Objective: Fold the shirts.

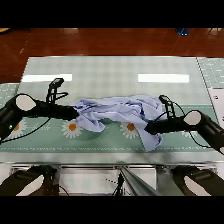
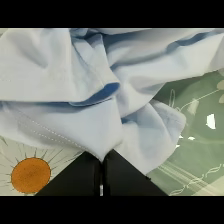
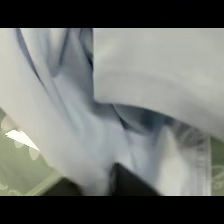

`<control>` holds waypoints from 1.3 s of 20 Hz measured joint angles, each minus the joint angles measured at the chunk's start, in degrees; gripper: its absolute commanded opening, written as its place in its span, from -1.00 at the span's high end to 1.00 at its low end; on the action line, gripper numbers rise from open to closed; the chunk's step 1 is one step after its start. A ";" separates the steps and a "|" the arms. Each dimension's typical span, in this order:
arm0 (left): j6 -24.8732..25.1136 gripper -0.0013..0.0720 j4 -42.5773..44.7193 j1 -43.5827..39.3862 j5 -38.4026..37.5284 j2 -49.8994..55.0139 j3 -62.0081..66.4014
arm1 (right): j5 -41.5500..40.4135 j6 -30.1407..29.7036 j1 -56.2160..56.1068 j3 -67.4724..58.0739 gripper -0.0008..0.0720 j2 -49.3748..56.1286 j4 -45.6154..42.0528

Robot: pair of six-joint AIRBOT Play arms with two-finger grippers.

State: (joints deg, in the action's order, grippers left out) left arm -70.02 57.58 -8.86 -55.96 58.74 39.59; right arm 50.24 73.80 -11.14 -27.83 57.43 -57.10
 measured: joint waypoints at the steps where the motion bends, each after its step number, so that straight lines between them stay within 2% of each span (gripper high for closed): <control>1: 0.07 0.90 0.00 0.00 -0.07 -0.09 0.04 | -1.18 1.09 -1.01 0.00 0.90 0.00 -0.31; 4: 0.24 0.90 0.02 0.13 -0.37 -1.11 1.22 | -1.79 2.38 -2.60 -1.55 0.90 -0.76 -1.73; 8: 0.37 0.90 0.02 2.71 -0.87 -5.97 9.86 | 2.69 3.43 -3.28 -10.97 0.90 -6.05 -7.10; 14: 0.37 0.90 -0.09 12.41 -4.11 -14.58 34.97 | 6.84 12.72 -3.50 -35.52 0.90 -17.44 -27.17; 17: 0.20 0.90 -0.15 15.23 -6.47 -17.07 46.45 | 7.28 15.47 -3.54 -47.28 0.90 -20.17 -32.83; 22: -2.47 0.90 -0.13 16.59 -16.06 -18.84 56.46 | 11.58 16.20 -3.54 -58.27 0.90 -21.46 -35.56; 26: -5.51 0.90 0.00 16.85 -26.25 -18.97 54.93 | 25.16 13.14 -3.54 -60.48 0.90 -19.30 -34.88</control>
State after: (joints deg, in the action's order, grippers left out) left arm -75.53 57.58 7.99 -82.21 39.77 94.52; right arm 75.40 86.94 -14.68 -88.31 38.13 -91.98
